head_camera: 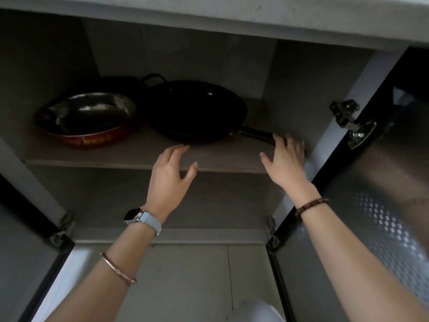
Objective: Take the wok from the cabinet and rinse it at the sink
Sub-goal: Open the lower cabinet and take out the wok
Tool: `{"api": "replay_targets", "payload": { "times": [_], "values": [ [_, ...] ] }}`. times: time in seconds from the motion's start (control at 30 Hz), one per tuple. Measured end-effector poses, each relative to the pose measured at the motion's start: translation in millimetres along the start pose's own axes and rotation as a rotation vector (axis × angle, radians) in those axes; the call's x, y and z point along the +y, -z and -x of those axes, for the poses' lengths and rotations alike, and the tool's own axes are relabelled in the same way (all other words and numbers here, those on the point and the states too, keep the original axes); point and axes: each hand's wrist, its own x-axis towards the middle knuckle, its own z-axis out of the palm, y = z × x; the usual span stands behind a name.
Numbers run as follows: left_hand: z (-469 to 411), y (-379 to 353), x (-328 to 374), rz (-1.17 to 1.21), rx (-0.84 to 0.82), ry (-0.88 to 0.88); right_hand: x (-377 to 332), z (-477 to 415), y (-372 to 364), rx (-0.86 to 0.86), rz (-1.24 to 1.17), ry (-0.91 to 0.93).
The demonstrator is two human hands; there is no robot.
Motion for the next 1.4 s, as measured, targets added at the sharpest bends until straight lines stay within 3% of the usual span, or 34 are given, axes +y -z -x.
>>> {"api": "replay_targets", "payload": {
  "times": [0.17, 0.27, 0.33, 0.43, 0.57, 0.7, 0.8, 1.03, 1.4],
  "values": [
    [-2.4, -18.4, 15.7, 0.072, -0.027, 0.003, -4.4, -8.6, 7.7, 0.028, 0.076, -0.015],
    [-10.9, -32.0, 31.8, 0.293, -0.115, 0.171, -7.8, -8.9, 19.8, -0.060, -0.088, -0.013],
    [-20.8, -39.3, 47.2, 0.603, -0.199, 0.418, -10.4, -8.7, 21.9, -0.191, -0.263, -0.024],
    [-38.8, -53.7, 66.4, 1.142, -0.271, 0.767, -20.5, -5.9, 22.8, -0.426, -0.750, -0.156],
    [-55.0, -71.2, 74.8, 1.525, -0.416, 0.969, -42.5, 6.5, 23.6, -0.716, -1.171, -0.360],
    [-62.2, -71.9, 74.5, 1.651, -0.510, 1.032, -59.9, 10.3, 15.3, -0.940, -1.522, -0.540],
    [-70.1, -65.2, 72.6, 1.652, -0.489, 1.036, -69.8, 9.5, 10.5, -1.002, -1.597, -0.522],
    [-72.3, -64.9, 69.3, 1.564, -0.510, 1.056, -79.2, 16.0, 7.6, -0.840, -1.591, -0.568],
    [-42.4, -30.7, 100.9, 1.521, -0.460, 1.028, -75.5, 49.6, 49.2, -0.906, -1.532, -0.570]
  ]
}}
